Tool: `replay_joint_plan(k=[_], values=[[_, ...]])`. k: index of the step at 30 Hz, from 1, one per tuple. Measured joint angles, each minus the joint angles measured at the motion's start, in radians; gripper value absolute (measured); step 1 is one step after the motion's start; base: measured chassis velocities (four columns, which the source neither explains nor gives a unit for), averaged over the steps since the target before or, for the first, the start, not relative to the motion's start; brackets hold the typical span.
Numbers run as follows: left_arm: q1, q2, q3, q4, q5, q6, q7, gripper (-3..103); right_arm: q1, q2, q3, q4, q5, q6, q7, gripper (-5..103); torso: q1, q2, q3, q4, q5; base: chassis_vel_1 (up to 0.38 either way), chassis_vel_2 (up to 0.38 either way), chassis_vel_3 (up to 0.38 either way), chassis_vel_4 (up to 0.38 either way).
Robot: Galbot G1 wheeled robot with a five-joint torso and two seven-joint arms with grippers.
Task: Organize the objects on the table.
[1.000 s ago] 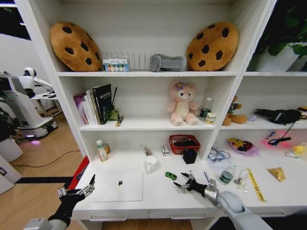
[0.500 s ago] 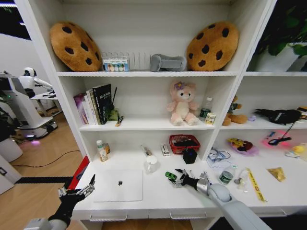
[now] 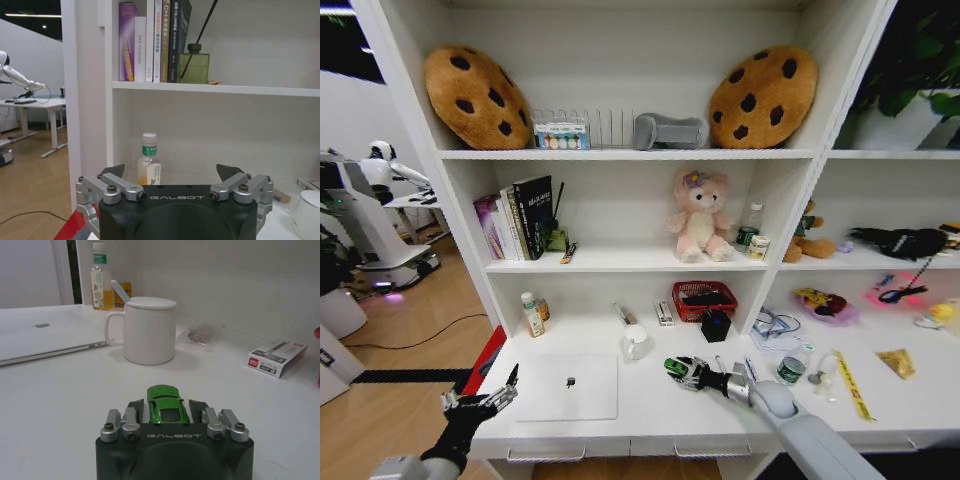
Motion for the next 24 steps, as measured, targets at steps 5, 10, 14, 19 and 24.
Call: replay_joint_plan(k=[5,10,14,19,24], values=[[0.0,0.0,0.0,0.0,0.0,0.0,0.0,100,0.001,0.002,-0.002,-0.006,0.004,0.005,-0.002,36,0.0,0.0,0.0,0.0,-0.0001,0.0,0.0,0.0,0.0],[0.0,0.0,0.0,0.0,0.0,0.0,0.0,100,-0.002,-0.002,0.0,-0.003,0.021,0.005,0.001,36,0.0,0.0,0.0,0.0,0.0003,0.0,0.0,0.0,0.0],[0.0,0.0,0.0,0.0,0.0,0.0,0.0,100,-0.008,-0.006,0.011,0.01,0.035,0.027,0.015,36,0.0,0.0,0.0,-0.0005,0.0005,0.0,0.0,0.0,0.0],[0.0,0.0,0.0,0.0,0.0,0.0,0.0,100,-0.074,-0.039,0.093,0.163,0.113,0.044,0.074,36,0.0,0.0,0.0,-0.0002,0.0003,0.0,0.0,0.0,0.0],[0.0,0.0,0.0,0.0,0.0,0.0,0.0,100,-0.139,-0.069,0.181,0.313,0.153,0.04,0.104,36,0.0,0.0,0.0,-0.0003,0.0,0.0,0.0,0.0,0.0]])
